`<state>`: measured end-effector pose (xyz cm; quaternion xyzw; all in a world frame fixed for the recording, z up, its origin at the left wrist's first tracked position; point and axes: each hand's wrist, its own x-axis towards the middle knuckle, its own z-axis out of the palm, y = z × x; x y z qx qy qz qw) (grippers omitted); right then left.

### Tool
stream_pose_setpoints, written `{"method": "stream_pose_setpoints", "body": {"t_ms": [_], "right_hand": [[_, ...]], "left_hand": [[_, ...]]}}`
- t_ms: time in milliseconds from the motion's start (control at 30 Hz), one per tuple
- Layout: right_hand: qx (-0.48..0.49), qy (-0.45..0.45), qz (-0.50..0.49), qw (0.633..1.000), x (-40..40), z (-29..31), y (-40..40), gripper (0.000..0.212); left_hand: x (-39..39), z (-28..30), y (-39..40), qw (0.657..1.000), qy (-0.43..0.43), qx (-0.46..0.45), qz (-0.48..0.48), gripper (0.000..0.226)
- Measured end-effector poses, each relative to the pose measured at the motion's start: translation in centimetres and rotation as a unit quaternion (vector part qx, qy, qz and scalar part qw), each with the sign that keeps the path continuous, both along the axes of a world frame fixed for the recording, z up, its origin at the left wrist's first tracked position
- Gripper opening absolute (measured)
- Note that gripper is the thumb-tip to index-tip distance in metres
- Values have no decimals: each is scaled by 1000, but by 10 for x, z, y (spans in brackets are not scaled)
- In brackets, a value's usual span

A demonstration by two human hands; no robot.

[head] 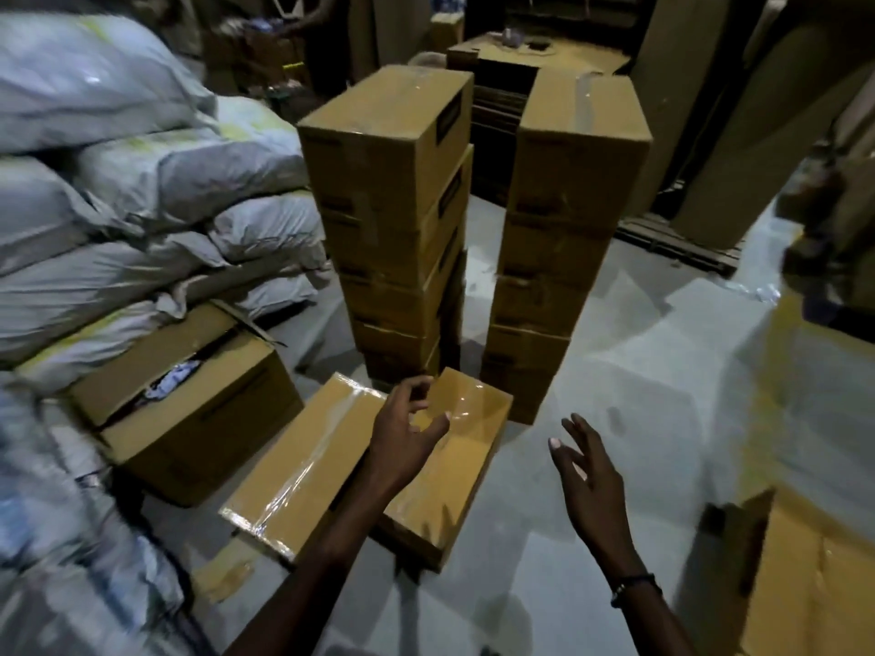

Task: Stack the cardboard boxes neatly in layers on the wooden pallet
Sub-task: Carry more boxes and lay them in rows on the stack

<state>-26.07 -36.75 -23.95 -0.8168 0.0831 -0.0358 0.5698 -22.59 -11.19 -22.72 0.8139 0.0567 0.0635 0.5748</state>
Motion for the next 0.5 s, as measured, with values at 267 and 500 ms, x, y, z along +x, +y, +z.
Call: {"method": "stream_pose_setpoints", "body": {"t_ms": [267,500], "right_hand": [[-13,-50,60,997,131,25,47,60],[-11,-80,123,989,254,78,80,74]], "left_hand": [[99,23,55,999,-21,3,43,47],[214,81,107,993,-76,33,81,52]]}}
